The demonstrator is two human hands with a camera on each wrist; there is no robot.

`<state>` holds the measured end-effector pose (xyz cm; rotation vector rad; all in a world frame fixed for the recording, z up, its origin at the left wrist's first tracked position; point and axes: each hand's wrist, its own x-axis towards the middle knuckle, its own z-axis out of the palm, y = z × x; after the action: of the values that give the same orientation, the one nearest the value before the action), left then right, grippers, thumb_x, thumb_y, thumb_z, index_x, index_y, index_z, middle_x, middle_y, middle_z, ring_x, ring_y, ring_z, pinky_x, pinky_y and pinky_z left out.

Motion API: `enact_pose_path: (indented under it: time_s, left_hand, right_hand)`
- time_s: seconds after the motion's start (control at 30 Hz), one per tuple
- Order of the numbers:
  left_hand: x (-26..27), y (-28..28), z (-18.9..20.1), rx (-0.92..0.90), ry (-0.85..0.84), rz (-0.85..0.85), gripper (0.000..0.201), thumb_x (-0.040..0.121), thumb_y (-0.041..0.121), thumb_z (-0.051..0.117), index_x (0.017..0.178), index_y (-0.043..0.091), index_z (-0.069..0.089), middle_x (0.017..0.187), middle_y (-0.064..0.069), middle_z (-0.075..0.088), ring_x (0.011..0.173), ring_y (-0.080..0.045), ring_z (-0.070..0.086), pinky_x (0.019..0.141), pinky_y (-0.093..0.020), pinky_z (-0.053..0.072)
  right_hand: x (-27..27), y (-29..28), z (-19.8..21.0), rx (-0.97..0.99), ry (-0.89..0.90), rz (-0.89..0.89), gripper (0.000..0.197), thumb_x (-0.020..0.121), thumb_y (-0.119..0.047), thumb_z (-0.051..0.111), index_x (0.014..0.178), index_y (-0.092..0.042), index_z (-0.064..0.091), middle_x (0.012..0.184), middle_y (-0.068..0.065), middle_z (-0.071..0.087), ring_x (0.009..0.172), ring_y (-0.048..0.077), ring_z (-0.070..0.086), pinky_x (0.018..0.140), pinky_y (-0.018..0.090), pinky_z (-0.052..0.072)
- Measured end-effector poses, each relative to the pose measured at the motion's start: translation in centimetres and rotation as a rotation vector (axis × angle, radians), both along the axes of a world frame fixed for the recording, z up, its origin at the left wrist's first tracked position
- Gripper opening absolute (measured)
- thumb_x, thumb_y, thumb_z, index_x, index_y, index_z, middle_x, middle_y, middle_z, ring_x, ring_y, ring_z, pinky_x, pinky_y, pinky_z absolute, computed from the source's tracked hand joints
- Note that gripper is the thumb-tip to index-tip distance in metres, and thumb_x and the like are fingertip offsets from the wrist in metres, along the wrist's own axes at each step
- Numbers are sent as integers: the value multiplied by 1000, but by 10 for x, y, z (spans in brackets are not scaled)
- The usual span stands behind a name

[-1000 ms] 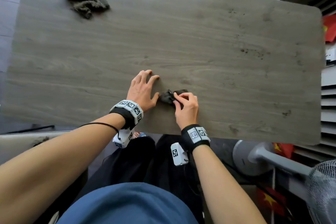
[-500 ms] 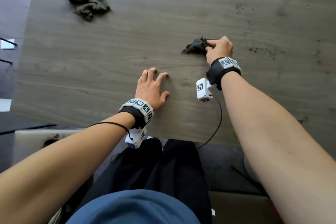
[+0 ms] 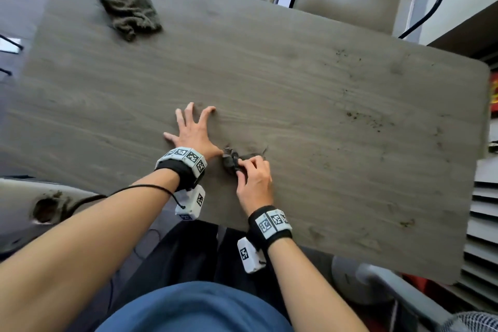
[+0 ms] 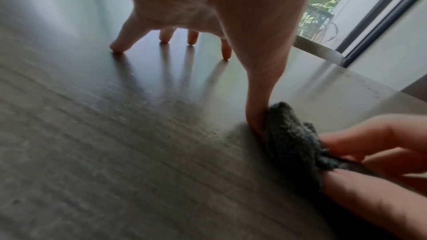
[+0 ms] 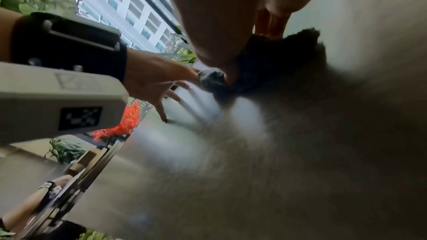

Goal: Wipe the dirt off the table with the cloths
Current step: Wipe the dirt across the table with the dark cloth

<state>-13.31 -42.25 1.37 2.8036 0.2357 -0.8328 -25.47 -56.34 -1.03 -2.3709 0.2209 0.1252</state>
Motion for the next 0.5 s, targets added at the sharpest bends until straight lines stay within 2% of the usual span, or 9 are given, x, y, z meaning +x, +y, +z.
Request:
enact_pose_path:
  time_s: [0.13, 0.27, 0.37, 0.5]
  left_hand:
    - [1, 2, 1, -29, 14, 15, 119, 51, 53, 93, 147, 51, 22, 162, 3, -2, 153, -30, -10, 102, -82, 23]
    - [1, 3, 3, -31, 52, 31, 138, 33, 64, 93, 147, 56, 15, 161, 9, -6, 153, -28, -15, 101, -83, 20]
    - [4, 3, 4, -43, 64, 42, 138, 32, 65, 93, 145, 58, 15, 159, 9, -7, 153, -29, -14, 102, -83, 21]
    - [4, 3, 4, -49, 58, 42, 137, 32, 66, 93, 144, 59, 16, 159, 9, -5, 153, -29, -13, 102, -83, 21]
  right_hand:
    - [32, -23, -2, -50, -25, 130, 20, 86, -17, 64, 105, -15, 66, 99, 1, 53, 92, 22, 47, 81, 35, 48]
    - [101, -66, -5, -77, -60, -67, 14, 83, -14, 67, 97, -13, 67, 93, 7, 52, 90, 27, 50, 81, 36, 46]
    - [160, -112, -5, -115, -32, -193, 12, 83, -16, 66, 95, -13, 65, 97, 10, 53, 93, 31, 51, 82, 35, 42]
    - [215, -159, -3, -175, 30, -256, 13, 86, -19, 64, 98, -13, 63, 108, 11, 54, 103, 32, 51, 86, 35, 40]
